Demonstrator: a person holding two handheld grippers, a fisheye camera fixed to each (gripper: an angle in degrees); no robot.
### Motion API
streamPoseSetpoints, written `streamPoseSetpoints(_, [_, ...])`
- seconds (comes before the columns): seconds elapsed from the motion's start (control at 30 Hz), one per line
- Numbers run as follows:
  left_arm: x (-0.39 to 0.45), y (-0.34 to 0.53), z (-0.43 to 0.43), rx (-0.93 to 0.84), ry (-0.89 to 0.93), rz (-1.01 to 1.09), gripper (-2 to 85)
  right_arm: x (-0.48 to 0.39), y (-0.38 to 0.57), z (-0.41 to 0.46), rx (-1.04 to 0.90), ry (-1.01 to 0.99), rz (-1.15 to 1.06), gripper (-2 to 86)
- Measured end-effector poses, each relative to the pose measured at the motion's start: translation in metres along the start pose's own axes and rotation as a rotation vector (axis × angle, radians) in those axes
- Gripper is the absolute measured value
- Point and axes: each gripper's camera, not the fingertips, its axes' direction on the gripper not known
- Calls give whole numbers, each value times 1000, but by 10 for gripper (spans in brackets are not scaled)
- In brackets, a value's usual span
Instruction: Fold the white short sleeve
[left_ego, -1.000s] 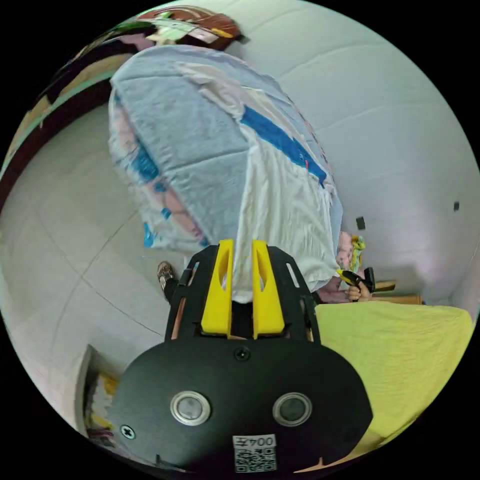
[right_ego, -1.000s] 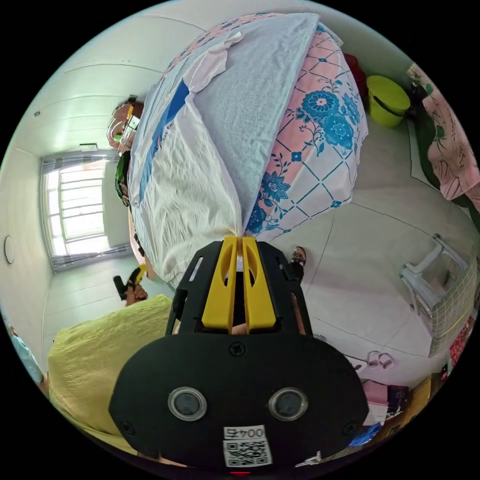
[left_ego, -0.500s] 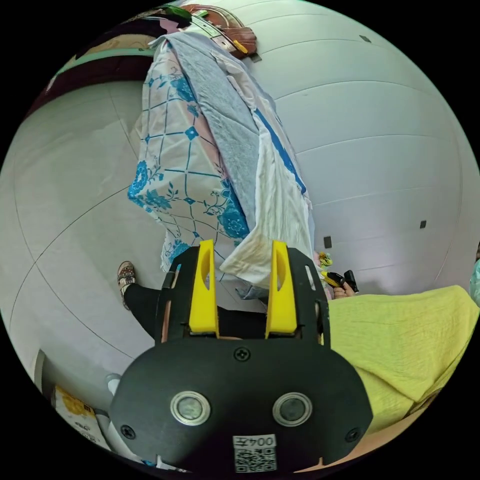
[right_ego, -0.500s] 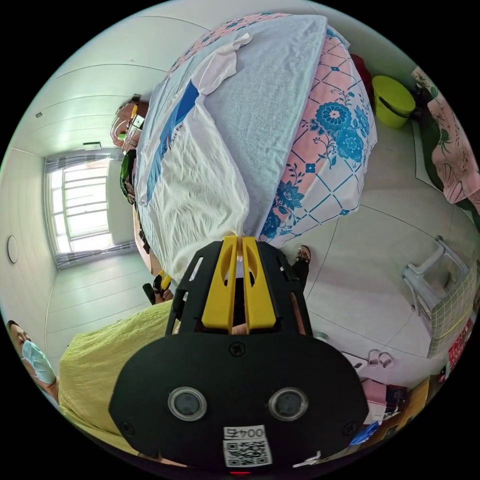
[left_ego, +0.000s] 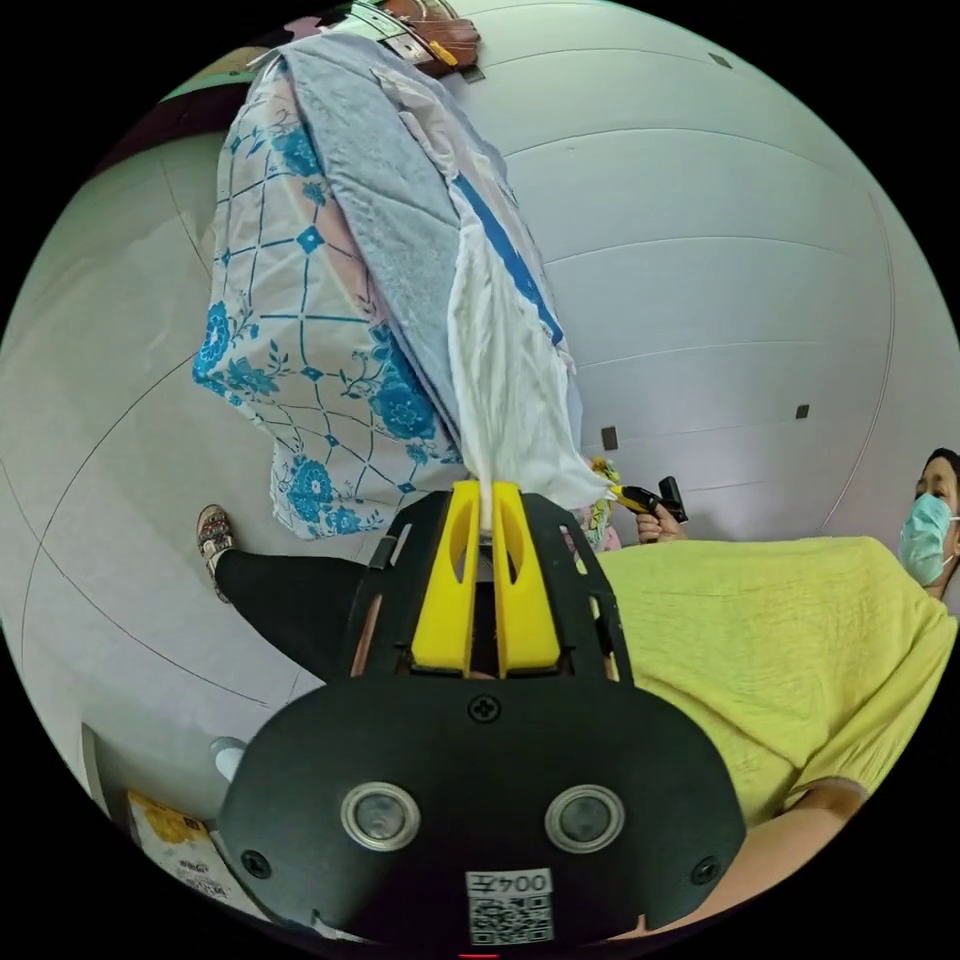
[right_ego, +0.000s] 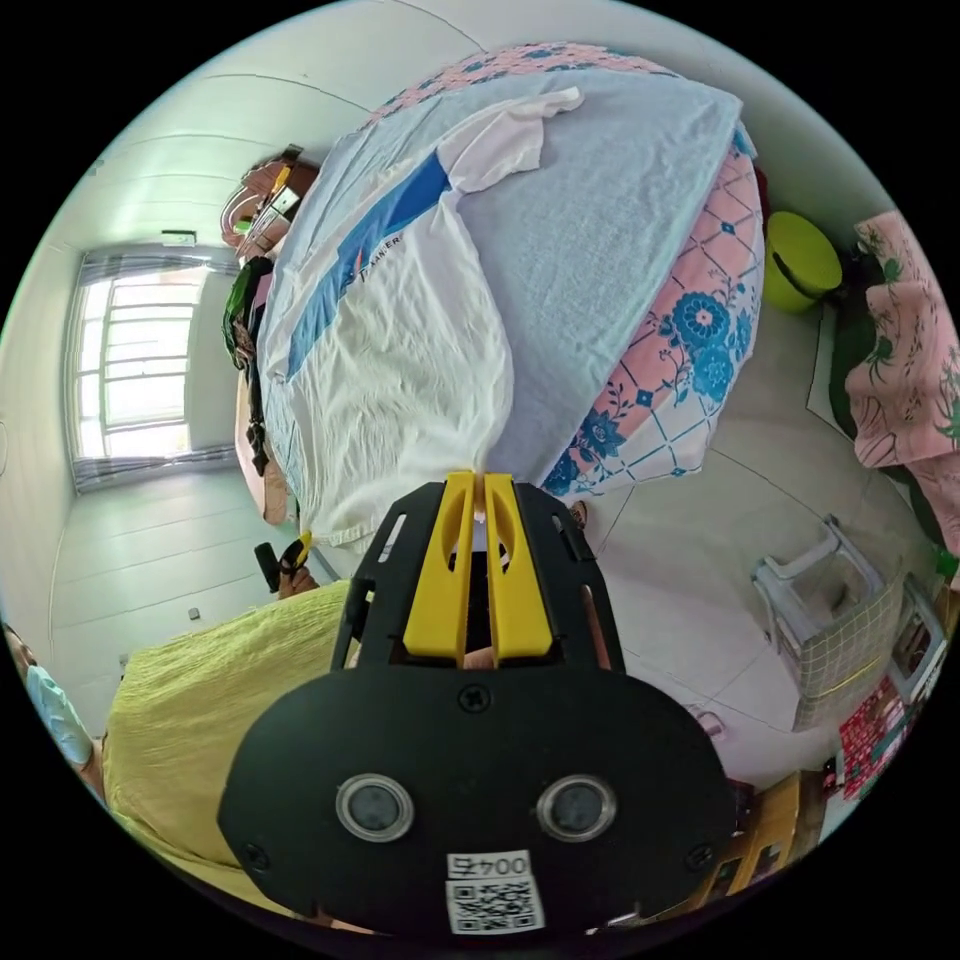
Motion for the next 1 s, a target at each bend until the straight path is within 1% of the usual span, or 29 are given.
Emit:
streamPoseSetpoints(0.17, [69, -49, -33, 25, 32, -6, 21, -28, -24, -27, -26, 17, -83, 11])
streamPoseSetpoints(0.23, [87, -66, -41, -5, 39, -22, 21, -38, -31, -36, -50, 68, -117, 11])
streamPoseSetpoints(0.33, [103, -79, -36, -112, -39, -28, 20, -37, -37, -35, -123, 108, -135, 12])
streamPoseSetpoints(0.4, [94, -75, -19, -172, -45, -76, 19, -17, -37, -17, -194, 93, -106, 13])
streamPoseSetpoints(0.53, [77, -61, 14, -194, -51, -143, 20, 22, -35, 22, -230, 38, -26, 16])
streamPoseSetpoints(0.67, [65, -51, 56, -253, -175, -157, 21, 57, -35, 70, -230, -6, 54, 19])
streamPoseSetpoints(0.87, [59, -38, 106, -234, -281, -141, 31, 87, -39, 124, -170, -22, 122, 27])
streamPoseSetpoints(1.0, [55, -20, 137, -185, -403, -152, 58, 93, -36, 163, -129, 30, 153, 65])
